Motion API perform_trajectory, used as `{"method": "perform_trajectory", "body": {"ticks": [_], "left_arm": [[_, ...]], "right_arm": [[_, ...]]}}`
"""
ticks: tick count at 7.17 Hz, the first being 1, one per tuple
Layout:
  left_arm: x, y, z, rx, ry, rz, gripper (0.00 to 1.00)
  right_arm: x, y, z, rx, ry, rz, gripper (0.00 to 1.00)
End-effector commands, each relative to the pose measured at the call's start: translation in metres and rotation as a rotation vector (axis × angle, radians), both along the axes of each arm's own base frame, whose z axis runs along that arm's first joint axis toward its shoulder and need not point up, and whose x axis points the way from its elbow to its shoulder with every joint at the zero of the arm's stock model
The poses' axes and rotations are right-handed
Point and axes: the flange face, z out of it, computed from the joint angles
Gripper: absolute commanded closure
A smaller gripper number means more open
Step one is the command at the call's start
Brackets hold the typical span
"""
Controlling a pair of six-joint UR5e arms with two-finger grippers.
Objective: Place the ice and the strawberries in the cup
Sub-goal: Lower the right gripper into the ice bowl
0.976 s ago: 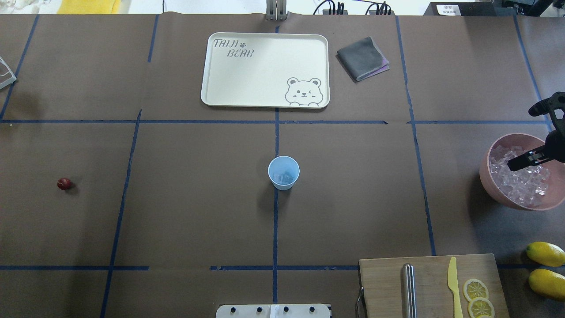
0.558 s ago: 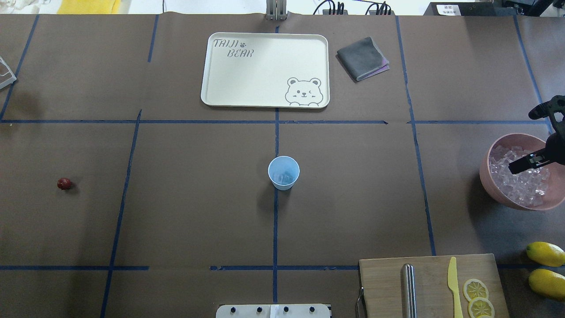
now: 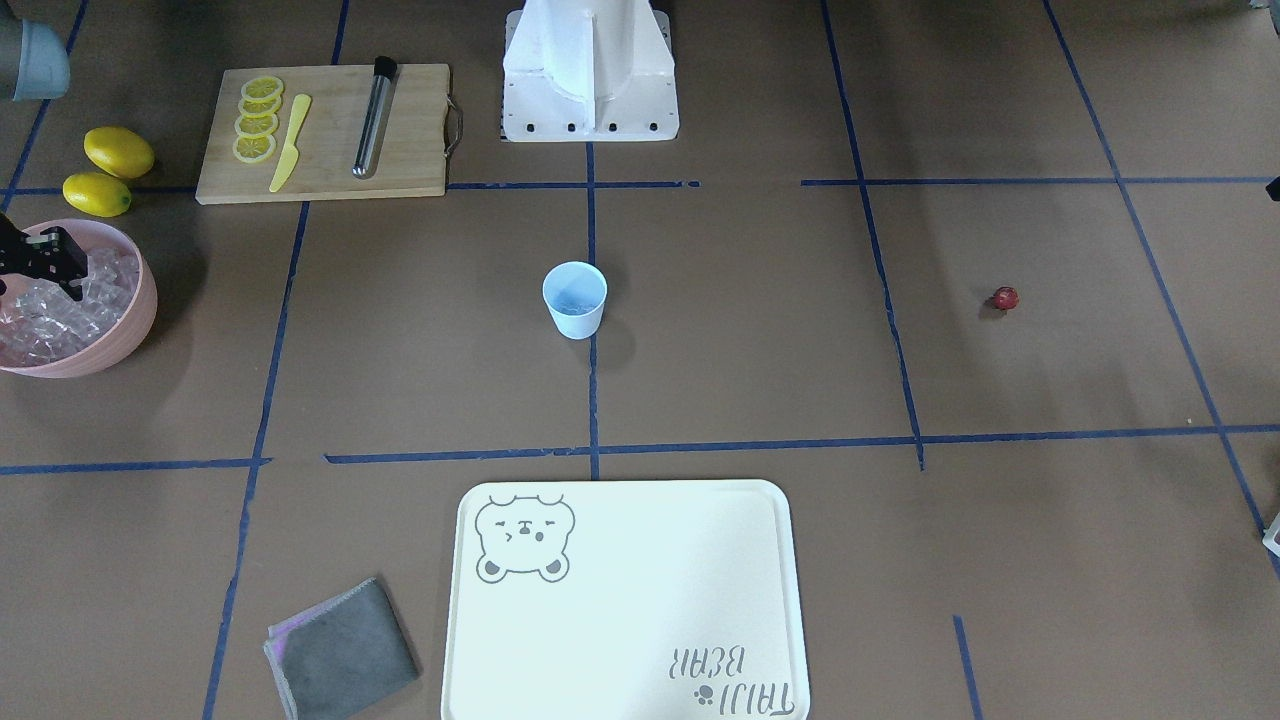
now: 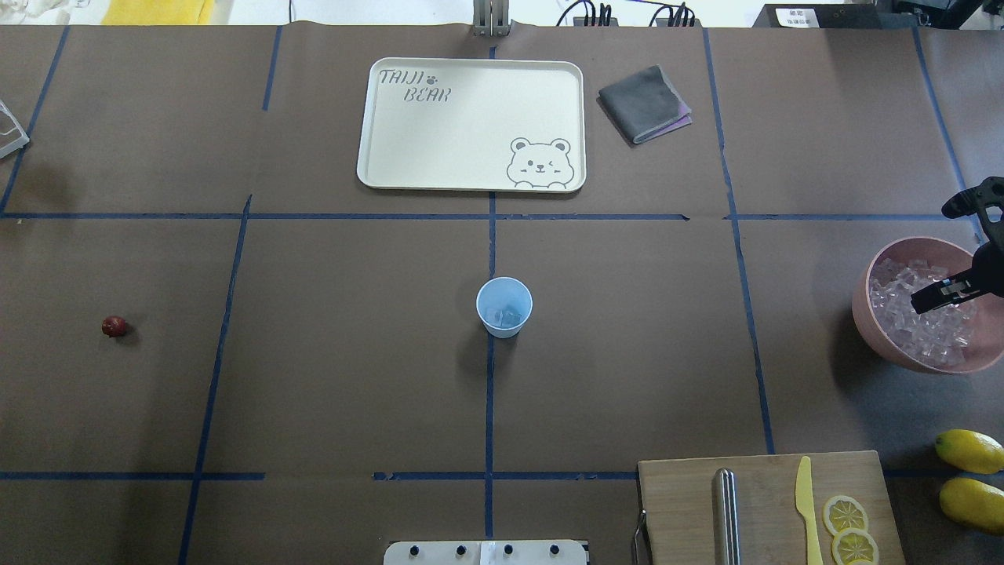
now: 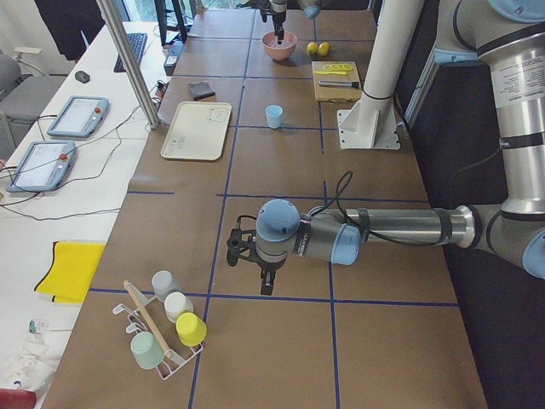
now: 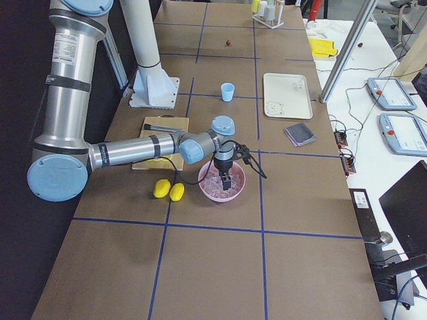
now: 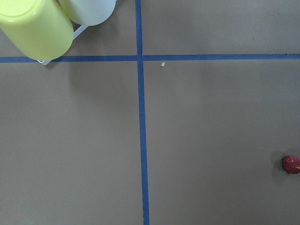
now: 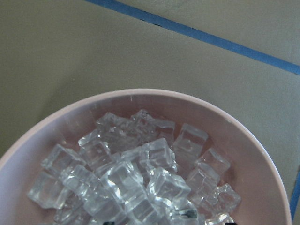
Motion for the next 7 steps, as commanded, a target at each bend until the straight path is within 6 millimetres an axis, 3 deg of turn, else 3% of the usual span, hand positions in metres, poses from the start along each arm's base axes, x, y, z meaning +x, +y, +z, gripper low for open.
{"method": "perform_trajectory", "body": {"ticks": [1,3,5,7], "left_arm": [[-0.0003,0.0000,0.0001,0.000,0.000,-0.001,0.00],[-0.0003,0.0000,0.0001,0.000,0.000,-0.001,0.00],[-0.0003,0.0000,0.0001,0.000,0.000,-0.001,0.00],[0.0003,0.0000,0.0001,0.000,0.000,0.001,0.00]], "right_arm": [[-0.0007,-0.0006,0.0024,-0.003,0.004,0.000,0.36],[-0.0005,-0.0008,0.0057,-0.007,0.010,0.003,0.37],[0.0001,-0.0011,0.0057,-0.008,0.009,0.006,0.47],[0.0002,-0.0011,0.0057,-0.008,0.009,0.006,0.76]]}}
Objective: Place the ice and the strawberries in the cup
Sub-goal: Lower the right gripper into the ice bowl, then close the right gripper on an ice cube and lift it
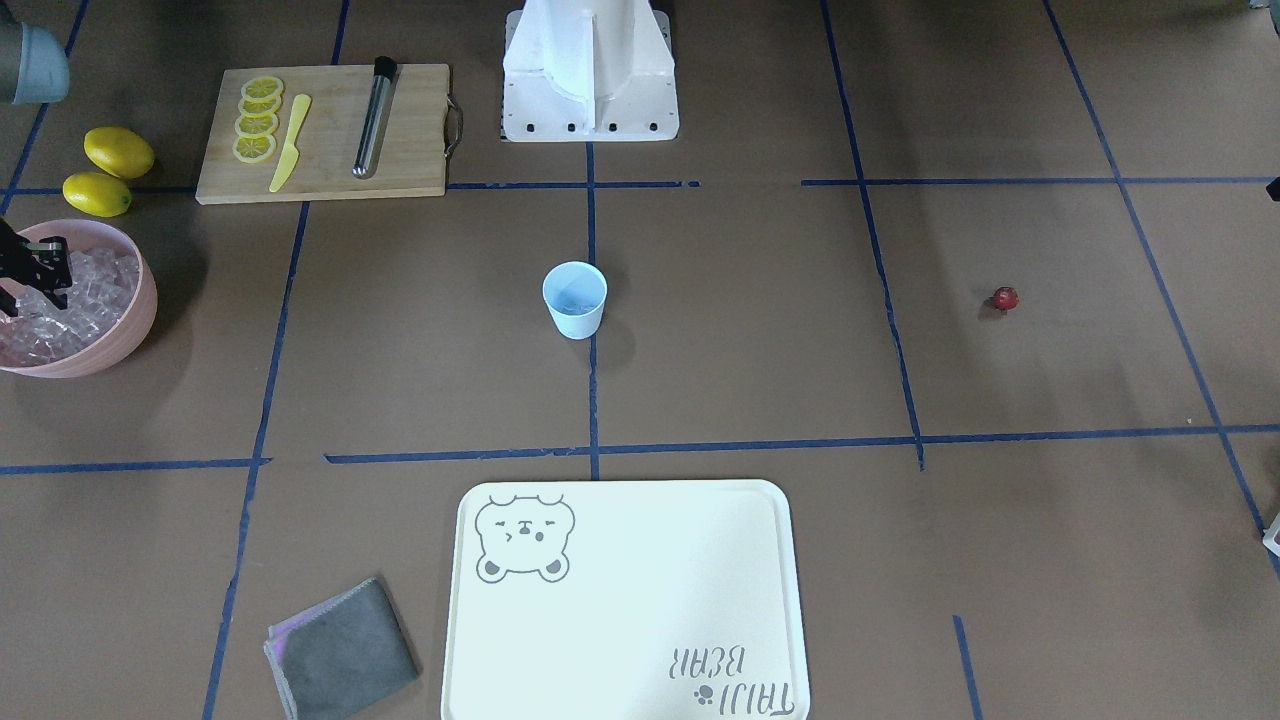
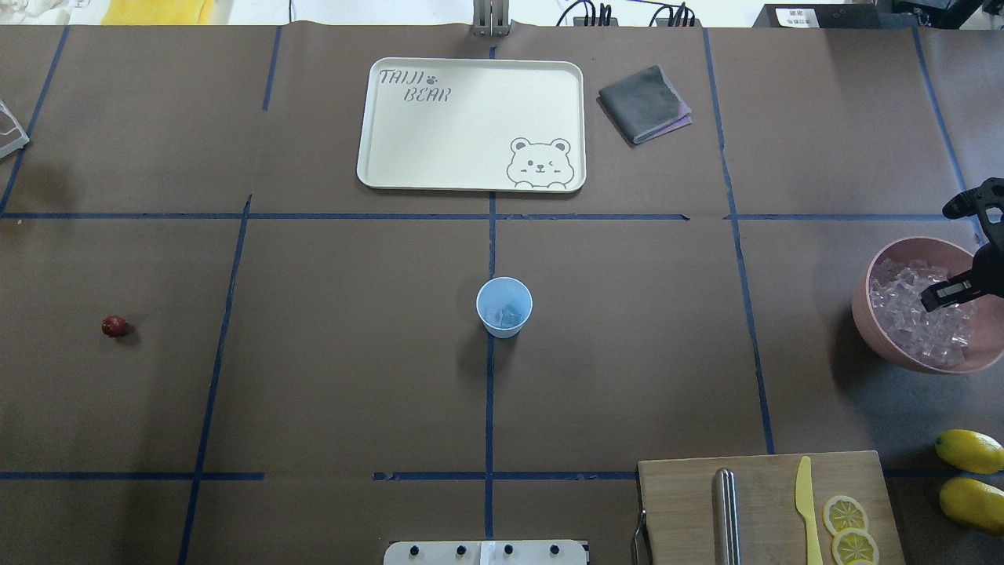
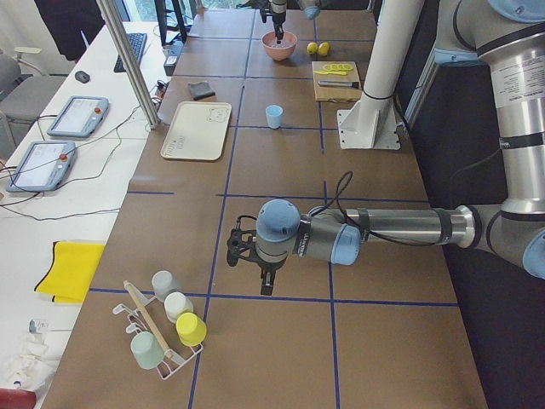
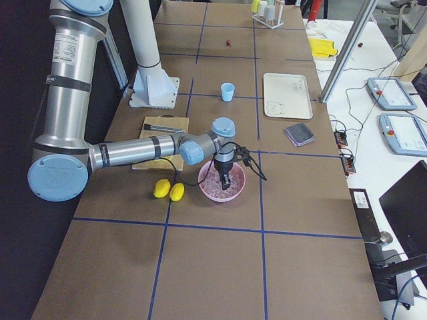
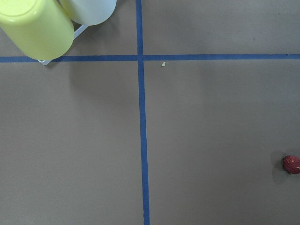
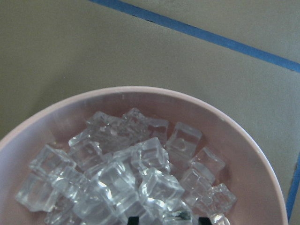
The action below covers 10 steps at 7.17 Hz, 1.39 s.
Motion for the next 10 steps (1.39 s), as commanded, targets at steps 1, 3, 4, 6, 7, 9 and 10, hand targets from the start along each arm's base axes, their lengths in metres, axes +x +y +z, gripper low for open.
{"method": "perform_trajectory", "body": {"ticks": [1,3,4,6,7,9,10], "left_arm": [[0.000,0.000,0.001,-0.002,0.001,-0.001,0.00],[0.000,0.000,0.001,-0.003,0.002,-0.001,0.00],[0.000,0.000,0.001,-0.003,0.002,-0.002,0.00],[0.000,0.000,0.000,-0.001,0.006,-0.001,0.00],[0.000,0.000,0.000,-0.001,0.006,-0.001,0.00],[0.000,0.000,-0.001,-0.001,0.008,0.000,0.00],[0.000,0.000,-0.001,0.001,0.008,0.001,0.00]], "right_arm": [[0.000,0.000,-0.001,0.002,-0.002,0.000,0.88],[0.005,-0.001,-0.009,0.010,-0.014,0.010,1.00],[0.020,-0.004,-0.037,0.034,-0.062,0.037,1.00],[0.038,-0.017,-0.106,-0.041,-0.258,0.163,1.00],[0.025,-0.033,-0.143,-0.130,-0.325,0.298,1.00],[-0.054,-0.052,-0.240,-0.293,-0.467,0.416,1.00],[-0.105,-0.050,-0.296,-0.364,-0.526,0.486,1.00]]}}
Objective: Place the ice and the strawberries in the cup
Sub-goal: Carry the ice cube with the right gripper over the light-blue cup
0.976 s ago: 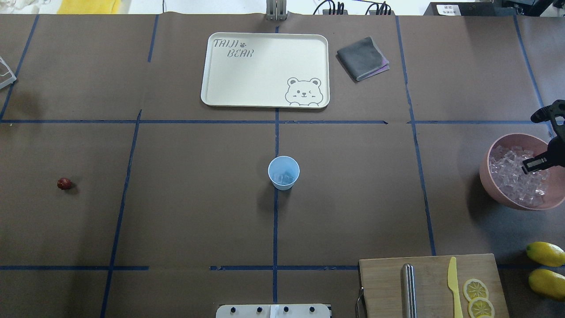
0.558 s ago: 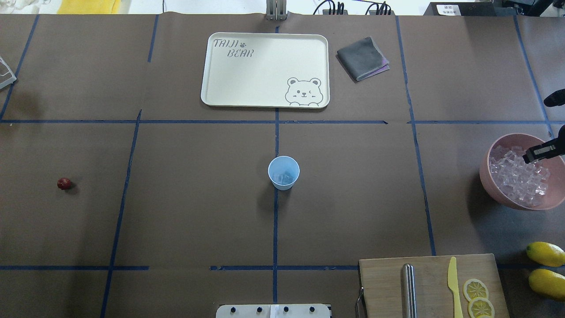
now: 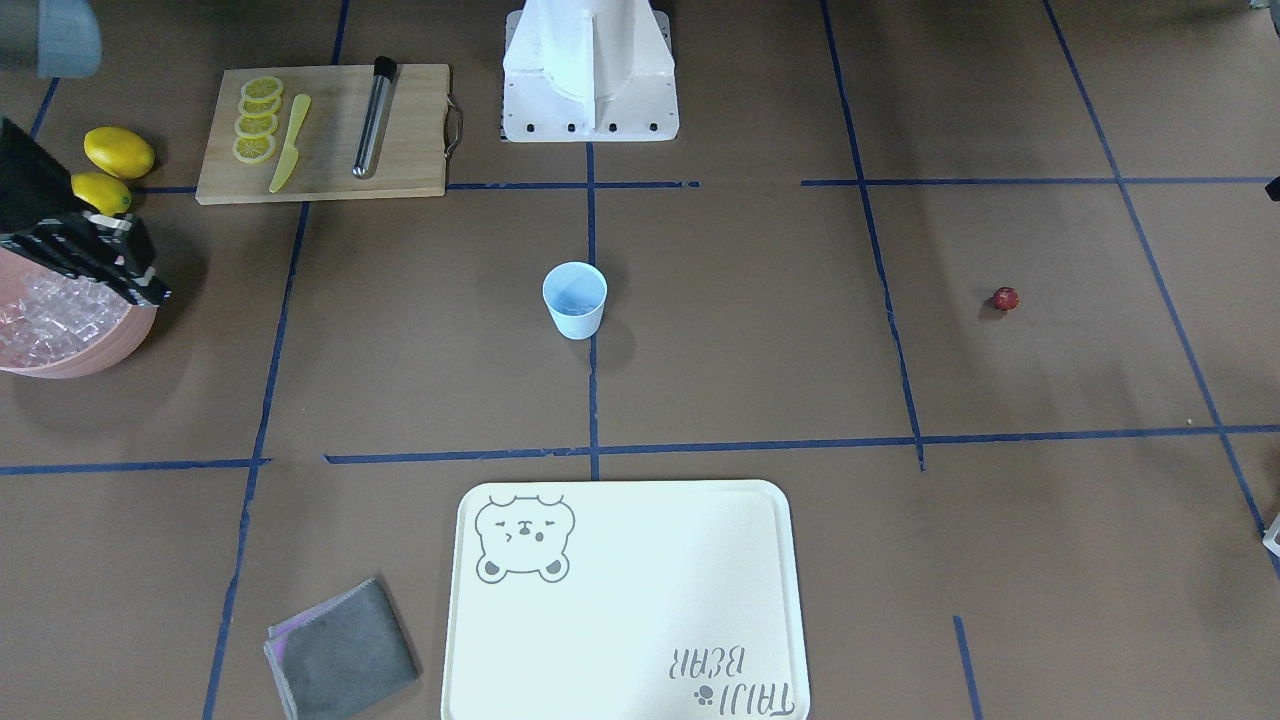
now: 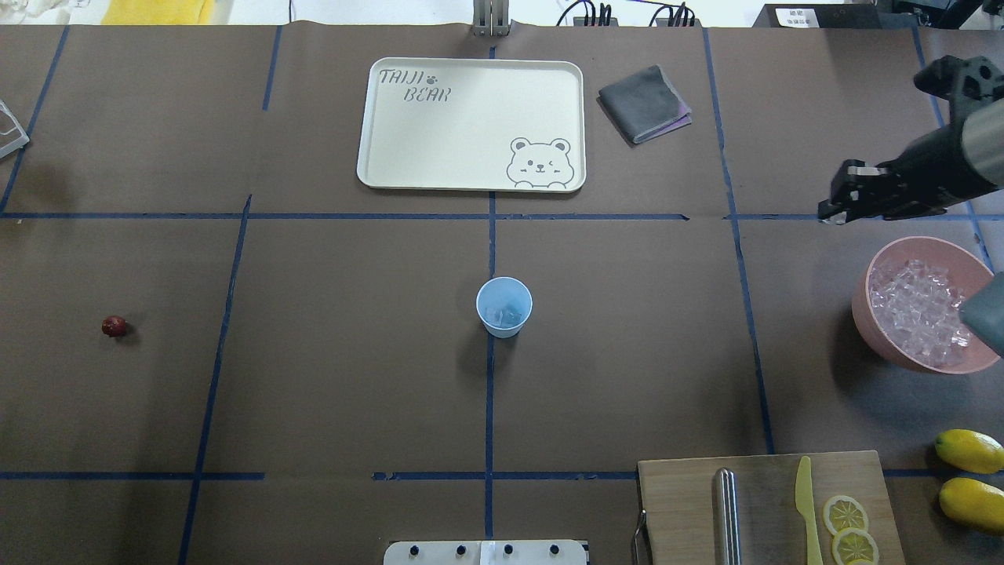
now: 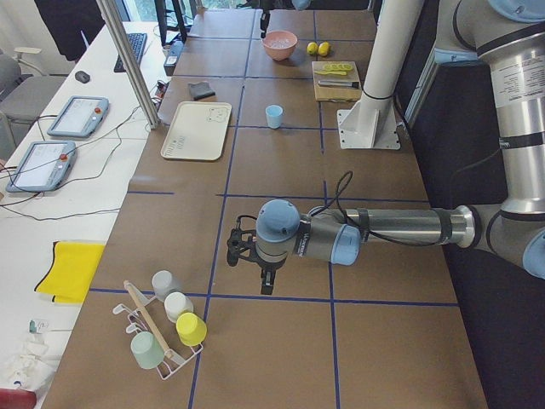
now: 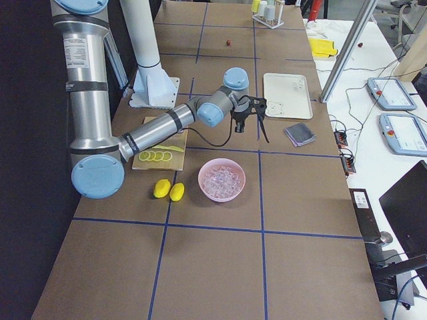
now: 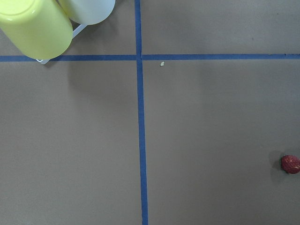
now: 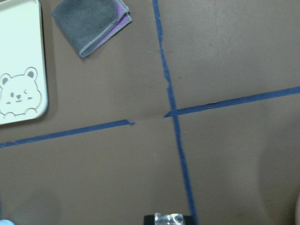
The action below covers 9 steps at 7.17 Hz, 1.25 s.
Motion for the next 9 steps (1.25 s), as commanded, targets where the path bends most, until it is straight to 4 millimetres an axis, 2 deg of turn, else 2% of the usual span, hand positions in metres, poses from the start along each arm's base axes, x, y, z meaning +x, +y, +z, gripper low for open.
{"method": "perform_trajectory", "body": {"ticks": [1,2,3,4,5,7,9], "left_arm": [[0.001,0.000,0.000,0.002,0.000,0.002,0.00],[0.001,-0.001,-0.001,0.005,0.000,0.002,0.00],[0.001,-0.001,-0.001,0.005,0.000,0.002,0.00],[0.001,-0.002,-0.001,0.005,0.000,0.002,0.00],[0.001,-0.001,-0.001,0.005,0.000,0.002,0.00],[0.001,-0.001,-0.001,0.005,0.000,0.002,0.00],[0.001,-0.001,-0.001,0.005,0.002,0.003,0.00]], "right_arm": [[-0.125,0.026,-0.110,-0.144,-0.127,0.113,1.00],[-0.200,0.059,-0.144,-0.145,-0.144,0.170,1.00],[-0.259,0.078,-0.166,-0.134,-0.146,0.181,0.98],[-0.293,0.090,-0.172,-0.123,-0.131,0.170,0.97],[-0.303,0.093,-0.174,-0.109,-0.124,0.185,0.97],[-0.307,0.093,-0.170,-0.110,-0.115,0.187,0.93],[-0.311,0.089,-0.164,-0.103,-0.097,0.202,0.21]]}}
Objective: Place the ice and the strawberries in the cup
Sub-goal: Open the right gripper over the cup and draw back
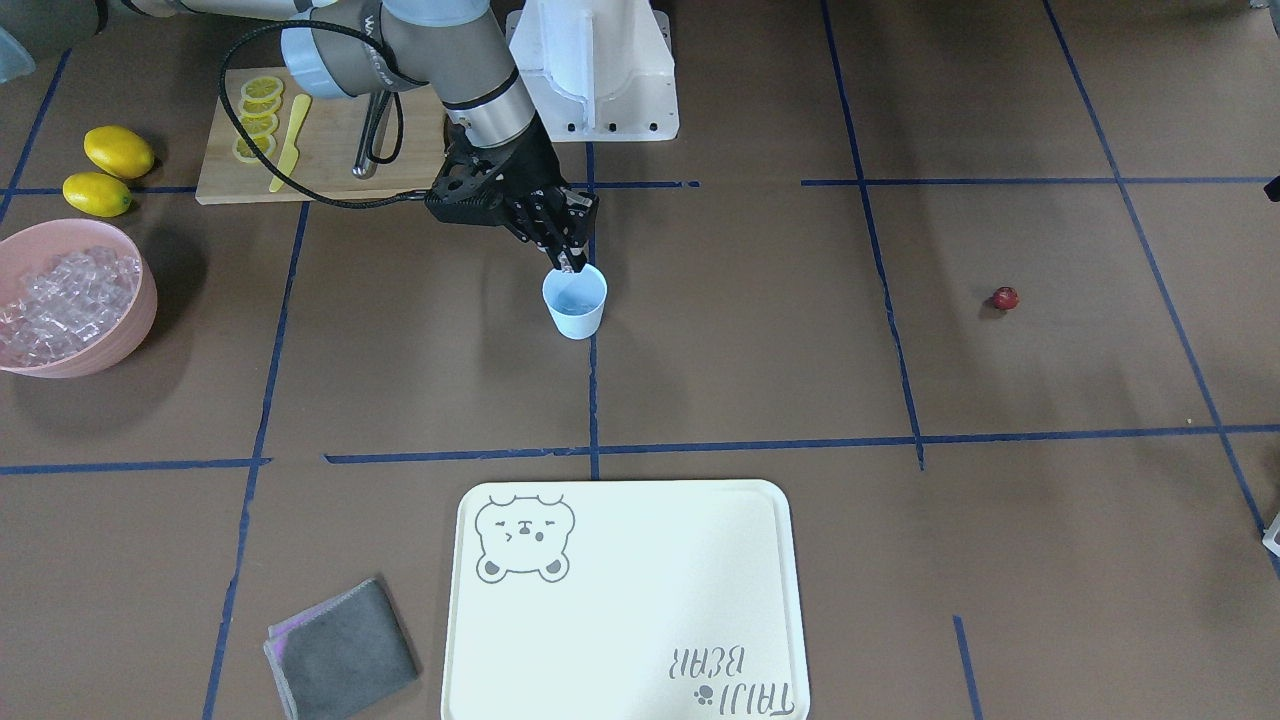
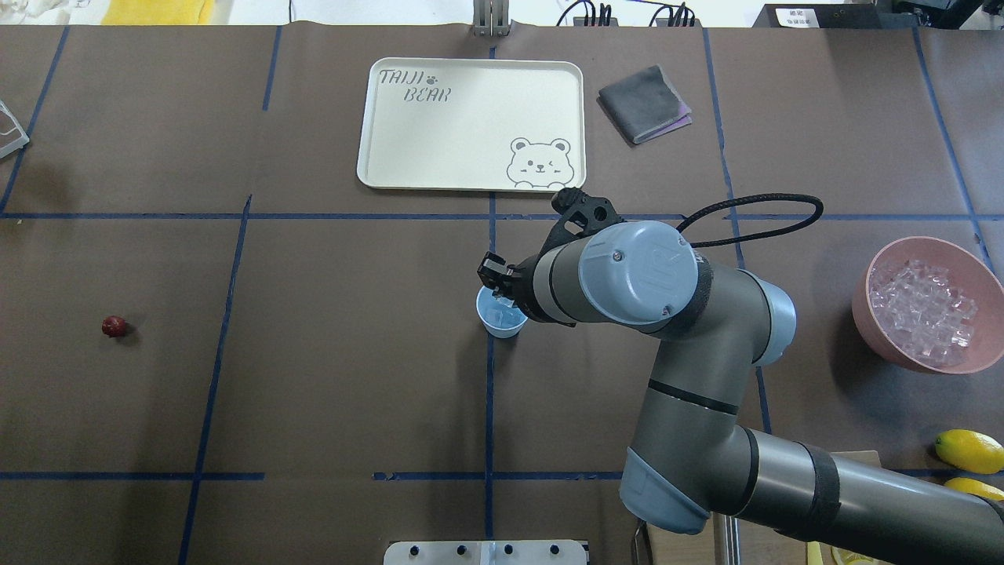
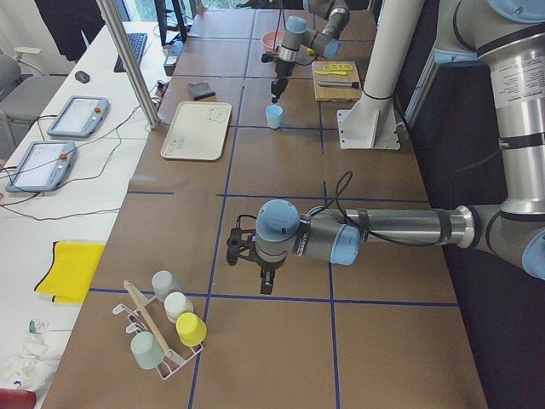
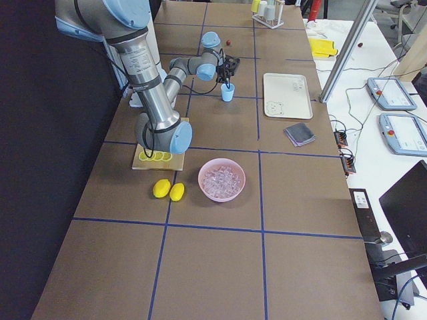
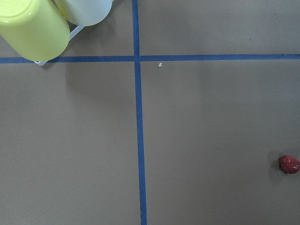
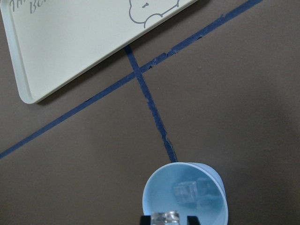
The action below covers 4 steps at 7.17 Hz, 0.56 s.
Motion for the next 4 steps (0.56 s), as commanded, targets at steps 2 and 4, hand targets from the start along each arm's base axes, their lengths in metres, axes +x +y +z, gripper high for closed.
{"method": "perform_trajectory", "body": {"ticks": [2,4], "left_arm": [[0.000,0.000,0.000,0.000,0.000,0.000,0.00],[0.000,-0.001,-0.001,0.000,-0.005,-0.002,0.00]], "right_arm": [[-0.004,-0.002,0.004,0.006,0.014,0.012,0.18],[0.050,-0.025,0.001,0.011,0.007,0.058,0.01]]}}
